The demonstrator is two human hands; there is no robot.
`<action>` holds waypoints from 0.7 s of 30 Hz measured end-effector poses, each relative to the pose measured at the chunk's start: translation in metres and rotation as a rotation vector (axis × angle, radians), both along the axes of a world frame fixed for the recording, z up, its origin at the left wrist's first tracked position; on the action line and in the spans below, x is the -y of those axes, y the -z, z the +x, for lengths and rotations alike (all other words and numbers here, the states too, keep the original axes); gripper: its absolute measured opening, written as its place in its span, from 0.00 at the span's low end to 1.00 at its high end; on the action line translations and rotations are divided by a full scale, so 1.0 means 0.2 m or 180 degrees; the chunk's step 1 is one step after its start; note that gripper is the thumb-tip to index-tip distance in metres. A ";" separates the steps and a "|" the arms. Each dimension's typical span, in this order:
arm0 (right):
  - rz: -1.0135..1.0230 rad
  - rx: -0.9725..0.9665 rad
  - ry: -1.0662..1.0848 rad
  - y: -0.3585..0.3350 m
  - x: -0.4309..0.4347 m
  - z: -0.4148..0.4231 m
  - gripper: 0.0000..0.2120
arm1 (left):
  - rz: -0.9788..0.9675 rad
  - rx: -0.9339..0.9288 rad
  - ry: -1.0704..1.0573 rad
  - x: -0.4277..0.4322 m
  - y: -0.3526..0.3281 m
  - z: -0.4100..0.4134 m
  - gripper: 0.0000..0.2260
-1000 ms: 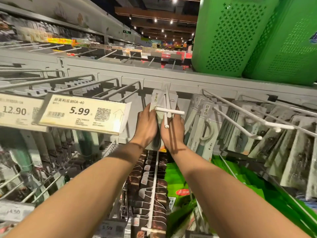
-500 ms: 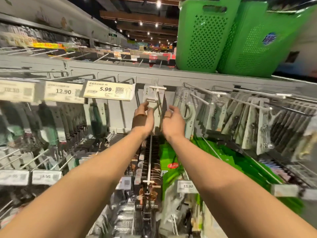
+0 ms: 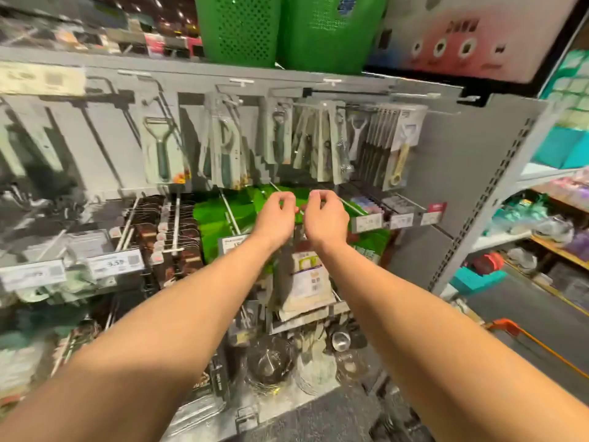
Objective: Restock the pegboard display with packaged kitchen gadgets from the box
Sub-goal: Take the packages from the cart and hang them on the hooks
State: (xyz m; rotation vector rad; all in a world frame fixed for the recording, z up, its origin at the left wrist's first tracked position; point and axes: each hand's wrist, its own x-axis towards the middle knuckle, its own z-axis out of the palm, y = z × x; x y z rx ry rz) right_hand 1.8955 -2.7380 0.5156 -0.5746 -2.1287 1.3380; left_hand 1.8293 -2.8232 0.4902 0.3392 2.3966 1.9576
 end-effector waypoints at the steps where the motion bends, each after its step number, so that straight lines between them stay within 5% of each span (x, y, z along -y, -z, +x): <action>1: -0.0020 0.0064 0.0092 0.02 -0.09 0.07 0.13 | 0.0019 0.0031 0.0066 -0.11 0.03 0.05 0.05; 6: -0.0184 0.0446 0.0921 0.23 -0.78 0.50 0.16 | -0.0294 0.0283 0.0964 -0.85 0.26 0.39 0.07; 21: -0.0829 0.1299 0.2119 0.96 -2.11 1.52 0.15 | -0.1113 0.0759 0.2264 -2.30 0.85 1.28 0.12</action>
